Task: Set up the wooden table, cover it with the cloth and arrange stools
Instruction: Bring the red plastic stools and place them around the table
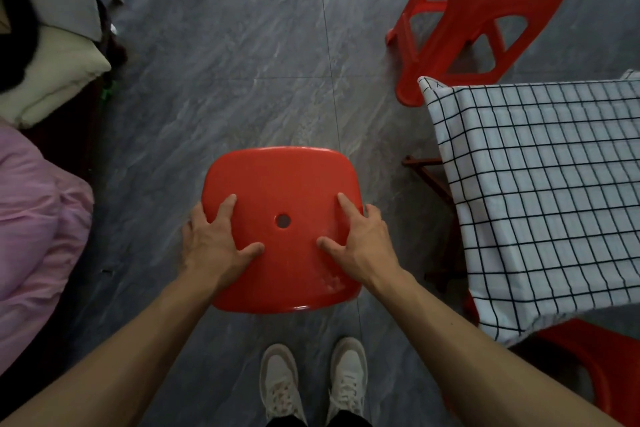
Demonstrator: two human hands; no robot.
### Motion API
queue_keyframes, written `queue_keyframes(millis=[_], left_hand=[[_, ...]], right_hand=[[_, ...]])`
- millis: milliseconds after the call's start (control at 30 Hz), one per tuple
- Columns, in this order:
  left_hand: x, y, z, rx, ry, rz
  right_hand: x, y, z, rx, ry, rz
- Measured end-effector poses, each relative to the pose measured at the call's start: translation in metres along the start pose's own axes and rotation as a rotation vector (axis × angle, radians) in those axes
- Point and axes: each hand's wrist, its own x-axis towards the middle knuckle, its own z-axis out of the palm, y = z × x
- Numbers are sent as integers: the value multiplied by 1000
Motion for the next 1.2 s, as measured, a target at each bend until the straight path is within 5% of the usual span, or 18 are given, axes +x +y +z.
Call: queue_keyframes(millis=[333, 700, 1200], left_hand=[[-100, 56, -90, -38, 8, 48], [-236, 90, -220, -85, 61, 118], [-362, 99, -250, -56, 87, 422]], right_hand=[[-75, -27, -128, -216, 31, -142], [-214, -84, -232, -187, 113, -316], [-418, -69, -249, -109, 372, -113]])
